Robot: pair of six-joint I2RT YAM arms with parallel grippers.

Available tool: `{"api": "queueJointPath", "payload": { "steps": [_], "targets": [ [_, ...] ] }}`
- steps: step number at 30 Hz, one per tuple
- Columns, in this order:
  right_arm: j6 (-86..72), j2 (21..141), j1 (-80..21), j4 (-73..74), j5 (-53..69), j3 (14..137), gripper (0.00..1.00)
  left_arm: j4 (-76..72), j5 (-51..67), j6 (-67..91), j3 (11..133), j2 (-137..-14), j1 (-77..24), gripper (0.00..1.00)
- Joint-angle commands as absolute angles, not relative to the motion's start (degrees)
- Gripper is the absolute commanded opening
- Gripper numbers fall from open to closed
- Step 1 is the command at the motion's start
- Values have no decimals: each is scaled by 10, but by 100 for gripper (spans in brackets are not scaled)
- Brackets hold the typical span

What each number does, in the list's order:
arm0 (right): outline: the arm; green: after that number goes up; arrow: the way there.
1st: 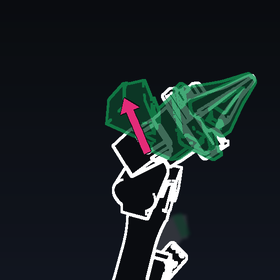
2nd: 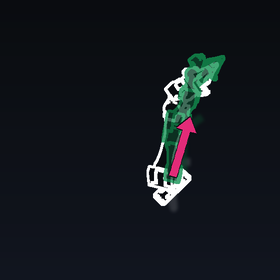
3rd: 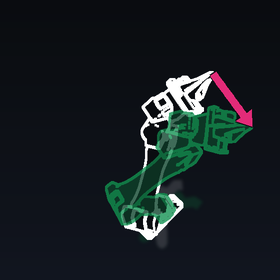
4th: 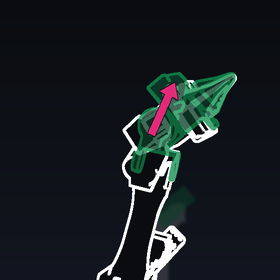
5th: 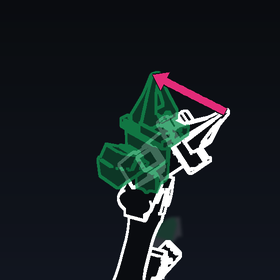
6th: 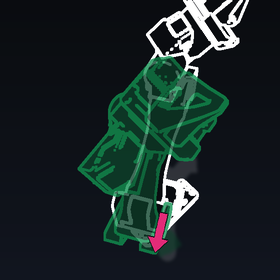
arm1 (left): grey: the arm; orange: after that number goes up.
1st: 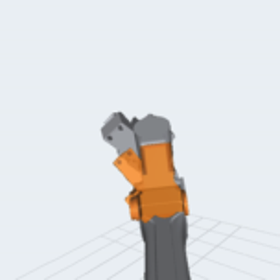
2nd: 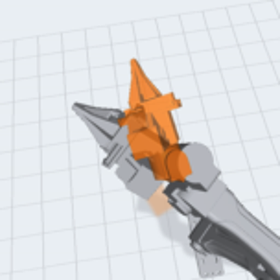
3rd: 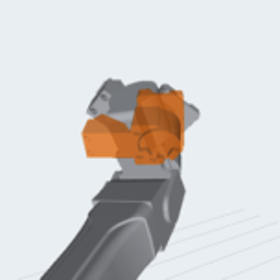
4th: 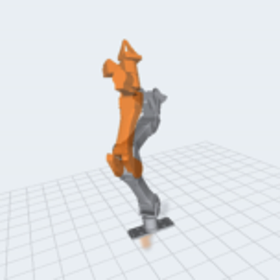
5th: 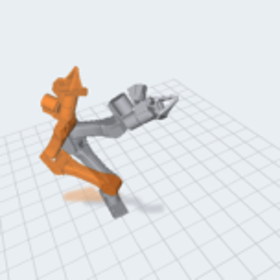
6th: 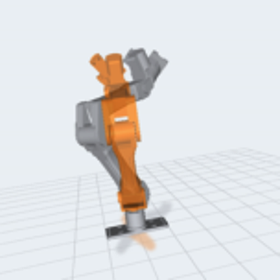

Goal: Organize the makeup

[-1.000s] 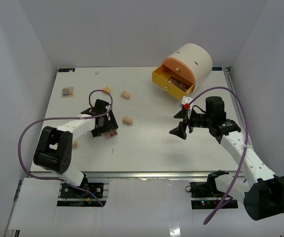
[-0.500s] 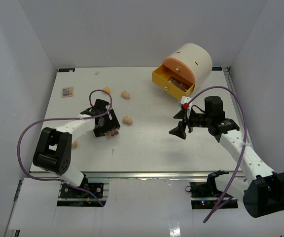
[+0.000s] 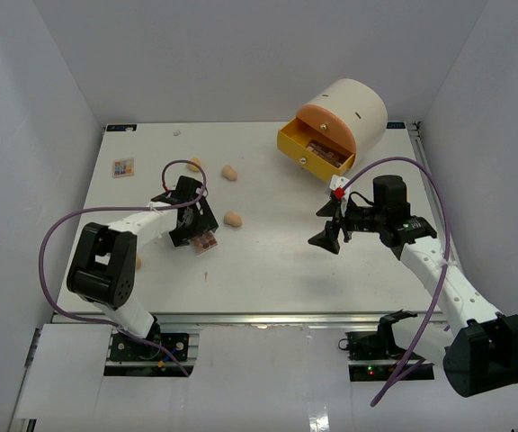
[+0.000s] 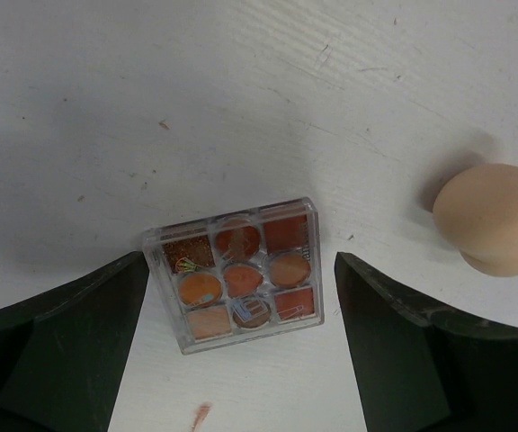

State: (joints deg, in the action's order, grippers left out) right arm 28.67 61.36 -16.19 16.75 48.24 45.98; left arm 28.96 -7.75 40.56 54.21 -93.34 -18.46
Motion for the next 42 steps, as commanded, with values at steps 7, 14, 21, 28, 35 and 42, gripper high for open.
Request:
{"api": "queueJointPath", "payload": {
  "steps": [7, 14, 21, 28, 35, 42],
  "targets": [
    [287, 608, -160, 164, 506, 468, 90, 333, -121, 411, 568, -990, -218, 91],
    [287, 603, -160, 165, 511, 468, 90, 337, -113, 413, 571, -996, -223, 70],
    [287, 598, -159, 165, 509, 468, 90, 330, -49, 391, 589, -959, -224, 10],
    [286, 583, -143, 163, 496, 470, 90, 275, 124, 324, 624, -871, -224, 0],
    [271, 557, -88, 153, 495, 467, 90, 13, 302, 360, 648, -848, -224, 0],
    [258, 559, -55, 142, 511, 462, 90, -134, 370, 473, 899, -1057, -235, 0]
  ]
}}
